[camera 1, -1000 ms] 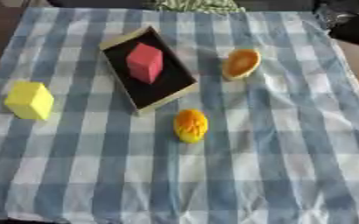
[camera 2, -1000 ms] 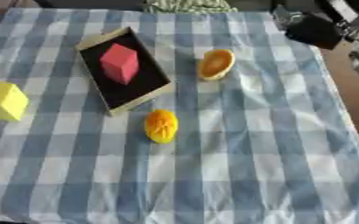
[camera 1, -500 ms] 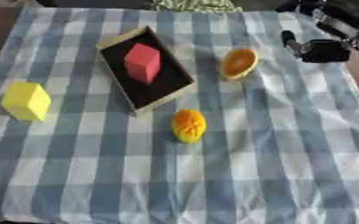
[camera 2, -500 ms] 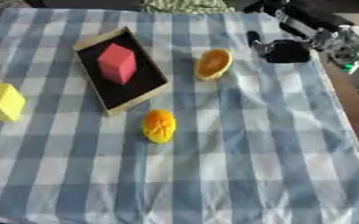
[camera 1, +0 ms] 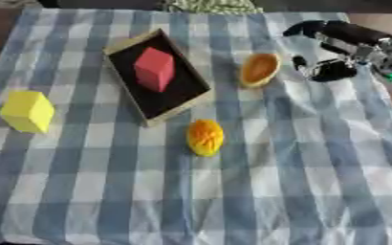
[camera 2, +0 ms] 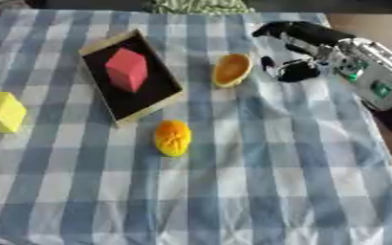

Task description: Pick up objects on the table and place them in the box.

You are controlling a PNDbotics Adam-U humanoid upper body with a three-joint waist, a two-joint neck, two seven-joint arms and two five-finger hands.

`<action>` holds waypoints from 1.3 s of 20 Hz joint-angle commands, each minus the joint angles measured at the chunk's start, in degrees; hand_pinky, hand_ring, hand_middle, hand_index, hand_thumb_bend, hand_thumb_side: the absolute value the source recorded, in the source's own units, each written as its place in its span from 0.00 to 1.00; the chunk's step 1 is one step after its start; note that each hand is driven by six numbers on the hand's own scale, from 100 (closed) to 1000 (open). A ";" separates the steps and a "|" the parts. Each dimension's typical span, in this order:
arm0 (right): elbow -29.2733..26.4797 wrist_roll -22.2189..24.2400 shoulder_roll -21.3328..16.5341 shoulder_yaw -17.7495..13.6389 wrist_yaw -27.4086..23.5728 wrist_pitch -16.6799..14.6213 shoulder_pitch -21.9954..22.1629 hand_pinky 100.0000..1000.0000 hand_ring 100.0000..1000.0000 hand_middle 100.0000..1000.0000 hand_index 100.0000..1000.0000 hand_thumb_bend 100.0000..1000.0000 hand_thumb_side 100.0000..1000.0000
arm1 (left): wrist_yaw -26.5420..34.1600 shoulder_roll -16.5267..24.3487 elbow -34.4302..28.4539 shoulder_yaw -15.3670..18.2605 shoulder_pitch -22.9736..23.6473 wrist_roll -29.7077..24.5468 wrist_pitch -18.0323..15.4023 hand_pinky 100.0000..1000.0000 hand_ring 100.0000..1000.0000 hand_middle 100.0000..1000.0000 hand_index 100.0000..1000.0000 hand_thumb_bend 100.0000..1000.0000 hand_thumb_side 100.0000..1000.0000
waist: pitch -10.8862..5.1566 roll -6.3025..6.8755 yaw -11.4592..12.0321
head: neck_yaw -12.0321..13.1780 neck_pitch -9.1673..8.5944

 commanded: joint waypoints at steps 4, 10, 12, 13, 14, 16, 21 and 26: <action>4.24 7.08 1.27 -3.63 4.99 -2.12 -2.85 0.96 0.99 0.95 1.00 0.14 0.06 | 0.48 1.28 -1.02 0.24 -0.23 -0.10 -0.01 0.75 0.71 0.75 0.82 0.20 0.51 | -0.85 -0.36 0.01 | 0.12 0.23; 5.48 11.69 2.83 -5.27 4.48 -1.36 -3.79 0.97 0.98 0.95 1.00 0.23 0.00 | 0.74 1.18 -1.02 0.19 -0.35 -0.18 0.03 0.75 0.71 0.75 0.82 0.19 0.49 | -0.39 -0.17 0.04 | 0.27 0.23; 5.50 11.82 3.05 -5.32 4.44 -1.10 -3.92 0.97 0.98 0.95 1.00 0.22 0.00 | 0.83 1.18 -1.02 0.18 -0.38 -0.20 0.05 0.75 0.71 0.75 0.82 0.19 0.49 | -0.22 -0.12 0.10 | 0.29 0.22; 5.46 11.81 3.17 -5.29 4.45 -1.06 -3.96 0.97 0.98 0.95 1.00 0.22 0.00 | 0.86 1.17 -1.02 0.18 -0.39 -0.20 0.05 0.75 0.71 0.75 0.82 0.19 0.49 | -0.14 -0.10 0.13 | 0.28 0.21; 5.40 11.81 3.29 -5.25 4.48 -1.07 -4.00 0.96 0.98 0.94 1.00 0.22 0.00 | 0.90 1.17 -1.02 0.18 -0.41 -0.21 0.05 0.75 0.71 0.75 0.82 0.19 0.49 | -0.06 -0.09 0.17 | 0.26 0.21; 5.29 11.67 3.57 -5.19 4.59 -1.09 -4.10 0.96 0.98 0.94 1.00 0.21 0.00 | 0.96 1.15 -1.02 0.18 -0.46 -0.22 0.04 0.75 0.71 0.75 0.82 0.19 0.49 | 0.10 -0.08 0.24 | 0.27 0.20; 4.92 11.03 4.32 -5.02 4.63 -1.31 -4.52 0.96 0.97 0.94 1.00 0.18 0.00 | 1.08 1.17 -1.02 0.17 -0.68 -0.26 0.00 0.75 0.71 0.75 0.82 0.19 0.50 | 0.61 -0.19 0.49 | 0.29 -0.01; 4.76 10.63 5.12 -4.76 5.01 -1.53 -4.95 0.96 0.97 0.94 1.00 0.18 0.00 | 1.17 1.25 -1.02 0.14 -0.96 -0.33 -0.07 0.75 0.71 0.75 0.82 0.18 0.50 | 1.03 -0.36 0.88 | 0.21 -0.22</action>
